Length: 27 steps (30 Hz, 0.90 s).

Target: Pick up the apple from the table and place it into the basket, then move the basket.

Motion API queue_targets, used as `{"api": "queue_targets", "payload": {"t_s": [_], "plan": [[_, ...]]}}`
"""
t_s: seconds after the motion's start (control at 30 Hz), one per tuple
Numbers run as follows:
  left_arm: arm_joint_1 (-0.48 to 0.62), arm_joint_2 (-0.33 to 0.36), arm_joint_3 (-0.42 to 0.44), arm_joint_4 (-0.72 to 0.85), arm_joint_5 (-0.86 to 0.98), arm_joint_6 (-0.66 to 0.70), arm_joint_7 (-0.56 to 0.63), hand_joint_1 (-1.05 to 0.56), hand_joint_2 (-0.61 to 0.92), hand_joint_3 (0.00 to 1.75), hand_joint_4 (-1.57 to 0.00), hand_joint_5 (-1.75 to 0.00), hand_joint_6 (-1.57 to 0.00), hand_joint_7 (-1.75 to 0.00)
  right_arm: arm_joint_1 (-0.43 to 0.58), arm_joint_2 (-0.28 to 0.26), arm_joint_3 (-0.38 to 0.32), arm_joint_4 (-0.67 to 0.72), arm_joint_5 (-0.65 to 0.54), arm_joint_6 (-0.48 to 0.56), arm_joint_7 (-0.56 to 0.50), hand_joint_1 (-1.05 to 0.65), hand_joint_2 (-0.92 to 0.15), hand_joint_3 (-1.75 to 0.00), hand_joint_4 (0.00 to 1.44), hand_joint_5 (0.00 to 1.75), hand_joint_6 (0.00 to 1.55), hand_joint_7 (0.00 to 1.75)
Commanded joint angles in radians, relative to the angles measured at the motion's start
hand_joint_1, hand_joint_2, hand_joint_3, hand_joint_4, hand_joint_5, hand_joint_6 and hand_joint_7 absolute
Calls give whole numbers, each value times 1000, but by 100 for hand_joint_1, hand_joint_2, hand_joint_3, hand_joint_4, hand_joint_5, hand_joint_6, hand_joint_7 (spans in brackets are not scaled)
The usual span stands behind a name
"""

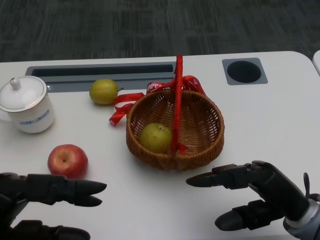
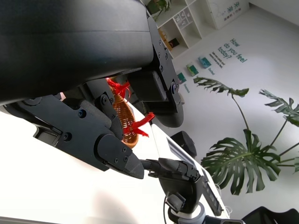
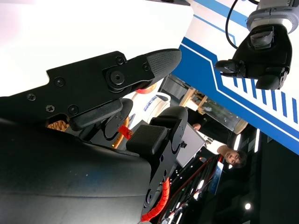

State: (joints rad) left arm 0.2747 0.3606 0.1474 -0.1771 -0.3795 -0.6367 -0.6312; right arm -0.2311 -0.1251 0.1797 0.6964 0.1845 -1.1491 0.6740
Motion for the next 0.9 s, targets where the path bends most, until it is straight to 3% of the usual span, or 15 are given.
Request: {"api": "queue_targets", "payload": {"t_s": [0.03,0.57,0.63,0.7,0.9], "plan": [[6,4,8,-7,-8,-6,-4,-22,74,0,-111,0,-95,0,-5,-13,-5,-6,-6,-11,-6,-46,-91,0,85,0,79,0],[9,5,7,-13,-10,3,-1,-23,75,0,-113,-1,-94,0,-12,-11,-10,10,-7,-22,-6,-47,-90,0,80,0,74,0],[9,-1,10,-14,-5,-6,5,-24,73,0,-106,-1,-91,0,-12,-12,-10,10,-7,-22,-7,-47,-90,0,80,0,74,0],[2,-8,25,-9,31,-38,19,-29,71,0,-90,0,-80,0,-11,-13,-10,8,-7,-21,-7,-48,-90,0,80,0,74,0],[-23,-21,132,10,279,-145,141,-60,63,0,-46,0,-45,0,-11,-14,-8,10,-5,-23,-4,-48,-90,0,80,0,74,0]]}}
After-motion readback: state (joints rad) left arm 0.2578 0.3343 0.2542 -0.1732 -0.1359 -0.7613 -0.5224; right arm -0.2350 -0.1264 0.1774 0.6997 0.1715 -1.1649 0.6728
